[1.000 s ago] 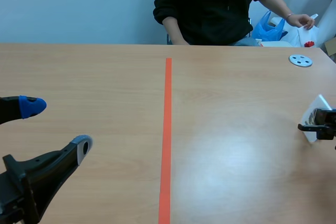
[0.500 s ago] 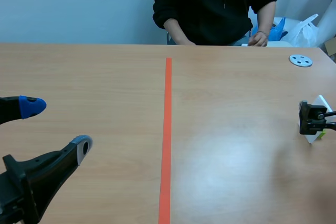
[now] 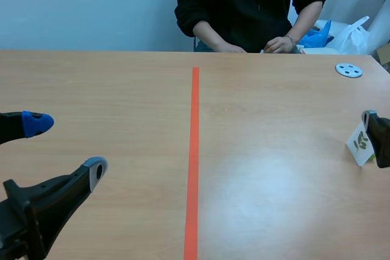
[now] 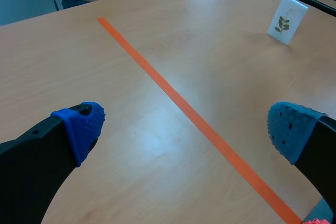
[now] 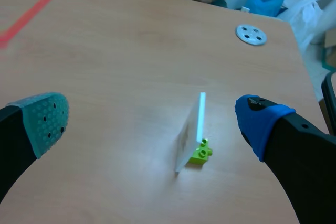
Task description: Sort the leaf by its shape. The table is split by an orange tape line. A compound leaf with several leaflets goes to the left side, a simple leaf with one blade goes to the right side. Return to the home posture when a red brick is placed on the table.
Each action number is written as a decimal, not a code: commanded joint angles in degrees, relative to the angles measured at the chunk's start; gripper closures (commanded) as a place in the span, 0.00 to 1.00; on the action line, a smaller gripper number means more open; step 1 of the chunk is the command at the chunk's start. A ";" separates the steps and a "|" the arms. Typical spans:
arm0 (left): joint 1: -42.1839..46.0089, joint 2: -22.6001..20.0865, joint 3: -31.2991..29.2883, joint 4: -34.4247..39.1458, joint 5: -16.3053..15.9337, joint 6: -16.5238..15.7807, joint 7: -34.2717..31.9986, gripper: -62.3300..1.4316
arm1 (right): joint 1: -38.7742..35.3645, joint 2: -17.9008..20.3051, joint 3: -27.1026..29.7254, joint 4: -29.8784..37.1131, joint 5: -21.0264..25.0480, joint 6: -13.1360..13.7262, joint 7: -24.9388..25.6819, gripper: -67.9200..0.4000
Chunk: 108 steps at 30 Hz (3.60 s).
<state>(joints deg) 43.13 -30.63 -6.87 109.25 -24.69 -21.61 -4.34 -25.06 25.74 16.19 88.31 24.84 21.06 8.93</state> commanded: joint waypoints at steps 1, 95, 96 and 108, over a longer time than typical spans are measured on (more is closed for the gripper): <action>-0.13 0.28 0.11 1.05 -0.35 -0.13 -0.57 0.00 | -1.60 1.07 1.16 2.71 0.52 0.94 0.76 0.00; -0.15 0.31 0.11 1.05 -0.35 -0.15 -0.59 0.00 | 49.51 -21.42 -41.18 -48.15 -17.75 -5.57 6.80 0.00; -0.15 0.31 0.11 1.05 -0.35 -0.15 -0.59 0.00 | 50.07 -21.97 -41.53 -49.16 -18.16 -5.68 7.08 0.00; -0.15 0.31 0.11 1.05 -0.35 -0.15 -0.59 0.00 | 51.76 -24.63 -45.70 -51.76 -19.76 -5.66 8.70 0.24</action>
<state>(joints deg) 43.13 -30.61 -6.87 109.25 -24.67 -21.61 -4.34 25.34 1.28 -29.39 34.98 4.67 15.42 16.49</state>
